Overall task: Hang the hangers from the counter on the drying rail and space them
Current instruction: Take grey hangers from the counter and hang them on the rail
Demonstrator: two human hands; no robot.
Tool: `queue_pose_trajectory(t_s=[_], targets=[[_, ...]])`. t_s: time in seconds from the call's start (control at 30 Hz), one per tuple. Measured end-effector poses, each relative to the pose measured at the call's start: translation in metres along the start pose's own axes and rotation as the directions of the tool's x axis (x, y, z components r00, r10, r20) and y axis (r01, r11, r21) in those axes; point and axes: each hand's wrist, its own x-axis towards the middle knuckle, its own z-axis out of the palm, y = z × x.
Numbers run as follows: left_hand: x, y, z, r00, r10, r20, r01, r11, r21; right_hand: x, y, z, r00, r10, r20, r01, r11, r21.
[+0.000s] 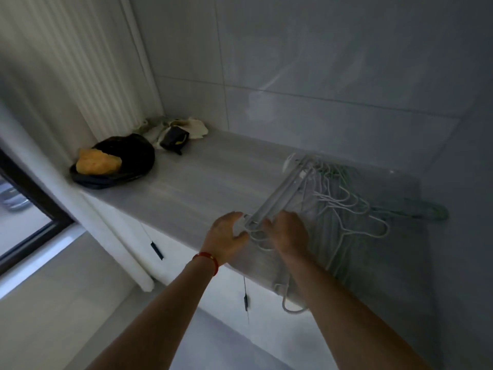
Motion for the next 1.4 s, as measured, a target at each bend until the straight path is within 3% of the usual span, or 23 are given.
queue_pose_trajectory(t_s=[0.13, 0.27, 0.33, 0.43, 0.57, 0.67, 0.77, 0.9, 1.03, 1.2, 1.3, 1.4], targets=[[0.034, 0.003, 0.009, 0.994, -0.075, 0.085, 0.076, 0.997, -0.003, 0.024, -0.006, 0.013, 0.999, 0.046, 0.008, -0.043, 0.973, -0.229], [0.049, -0.006, 0.021, 0.987, -0.107, 0.12, 0.117, 0.99, -0.082, 0.034, -0.007, 0.015, 0.995, 0.098, -0.003, -0.096, 0.971, -0.218], [0.045, 0.0, 0.018, 0.992, -0.1, 0.071, 0.111, 0.976, -0.186, 0.034, -0.01, 0.01, 0.99, 0.13, -0.054, -0.135, 0.988, -0.079], [0.033, 0.007, 0.011, 0.992, -0.12, -0.041, 0.1, 0.939, -0.33, 0.033, -0.013, 0.001, 0.988, 0.133, -0.084, -0.103, 0.951, 0.291], [0.006, 0.013, -0.008, 0.979, -0.137, -0.151, 0.053, 0.885, -0.462, 0.013, -0.02, -0.008, 0.995, 0.08, 0.064, -0.101, 0.707, 0.699], [-0.022, 0.006, -0.023, 0.966, -0.129, -0.223, -0.006, 0.856, -0.517, -0.017, -0.029, -0.015, 0.98, -0.022, 0.198, -0.154, 0.545, 0.824], [-0.055, -0.002, -0.032, 0.955, -0.148, -0.259, -0.024, 0.828, -0.561, -0.05, -0.031, -0.018, 0.988, -0.097, 0.119, -0.033, 0.622, 0.783], [-0.102, -0.014, -0.031, 0.928, -0.215, -0.303, -0.037, 0.758, -0.652, -0.093, -0.027, -0.017, 0.967, -0.254, -0.022, 0.235, 0.855, 0.463], [-0.166, -0.009, -0.023, 0.907, -0.288, -0.306, -0.062, 0.629, -0.775, -0.145, -0.027, -0.021, 0.903, -0.423, -0.073, 0.421, 0.836, 0.354], [-0.245, -0.006, -0.004, 0.914, -0.406, -0.013, 0.15, 0.367, -0.918, -0.228, -0.026, 0.001, 0.741, -0.671, 0.025, 0.569, 0.648, 0.506], [-0.305, -0.018, 0.013, 0.825, -0.562, -0.054, 0.189, 0.365, -0.912, -0.291, -0.013, 0.028, 0.626, -0.771, 0.115, 0.567, 0.552, 0.612], [-0.379, -0.032, 0.039, 0.716, -0.686, -0.131, 0.135, 0.32, -0.938, -0.364, 0.001, 0.034, 0.477, -0.852, 0.218, 0.492, 0.464, 0.737]])
